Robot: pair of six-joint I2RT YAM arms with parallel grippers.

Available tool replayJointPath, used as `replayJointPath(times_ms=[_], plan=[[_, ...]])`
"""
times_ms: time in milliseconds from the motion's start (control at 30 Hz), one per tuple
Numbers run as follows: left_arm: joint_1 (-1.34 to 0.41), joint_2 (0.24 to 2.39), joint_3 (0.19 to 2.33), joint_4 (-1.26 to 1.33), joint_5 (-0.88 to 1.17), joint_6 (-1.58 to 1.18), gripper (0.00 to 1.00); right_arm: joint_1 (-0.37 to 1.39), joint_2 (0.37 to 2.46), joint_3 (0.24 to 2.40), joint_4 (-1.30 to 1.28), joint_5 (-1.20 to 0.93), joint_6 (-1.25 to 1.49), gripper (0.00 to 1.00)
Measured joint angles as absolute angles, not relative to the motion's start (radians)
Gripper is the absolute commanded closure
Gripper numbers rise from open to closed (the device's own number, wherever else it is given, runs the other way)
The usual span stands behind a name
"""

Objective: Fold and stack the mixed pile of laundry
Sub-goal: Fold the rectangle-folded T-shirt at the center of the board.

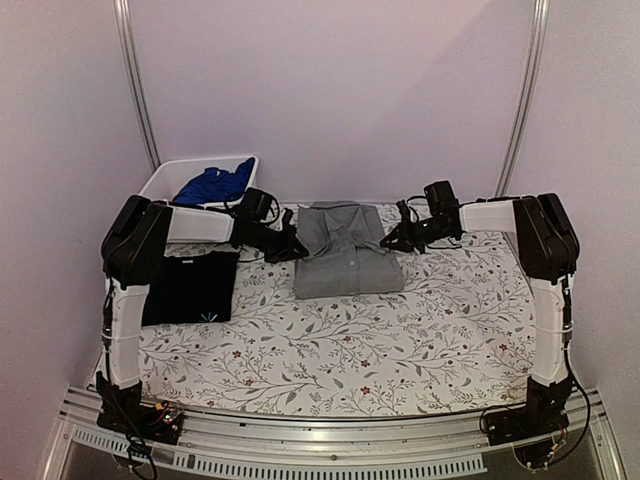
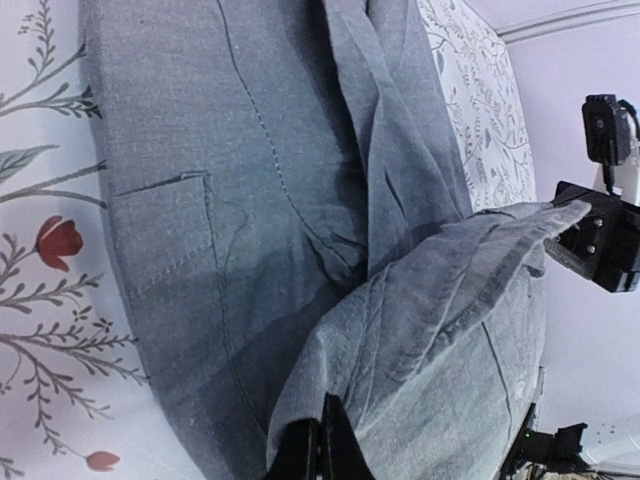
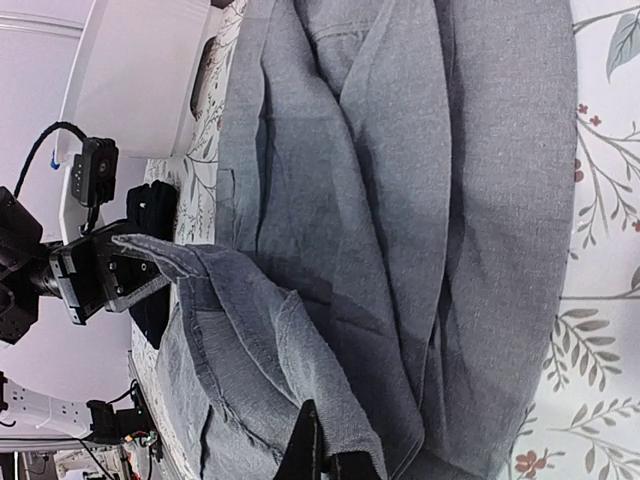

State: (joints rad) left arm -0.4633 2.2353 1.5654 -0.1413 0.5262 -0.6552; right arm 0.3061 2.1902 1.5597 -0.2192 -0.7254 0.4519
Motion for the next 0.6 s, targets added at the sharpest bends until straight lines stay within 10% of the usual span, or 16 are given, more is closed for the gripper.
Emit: replayJointPath(times_ms=[367,433,600], plan=[[-0.456,2.290,1.597,-0.147,0.500,-0.663,1.00,0.300,2.321,1.644,-0.218,-0.770,0.460,0.95],[-0.456,2.290,1.597,-0.148,0.497,-0.663,0.98,0.300,2.321,1.648,-0.217,-0.770,0.462,0.84],[-0.448,2.292,1.597,-0.155,0.490,-0.662,0.60,0.298,2.321,1.655,-0.220,-0.768,0.472,0.45]])
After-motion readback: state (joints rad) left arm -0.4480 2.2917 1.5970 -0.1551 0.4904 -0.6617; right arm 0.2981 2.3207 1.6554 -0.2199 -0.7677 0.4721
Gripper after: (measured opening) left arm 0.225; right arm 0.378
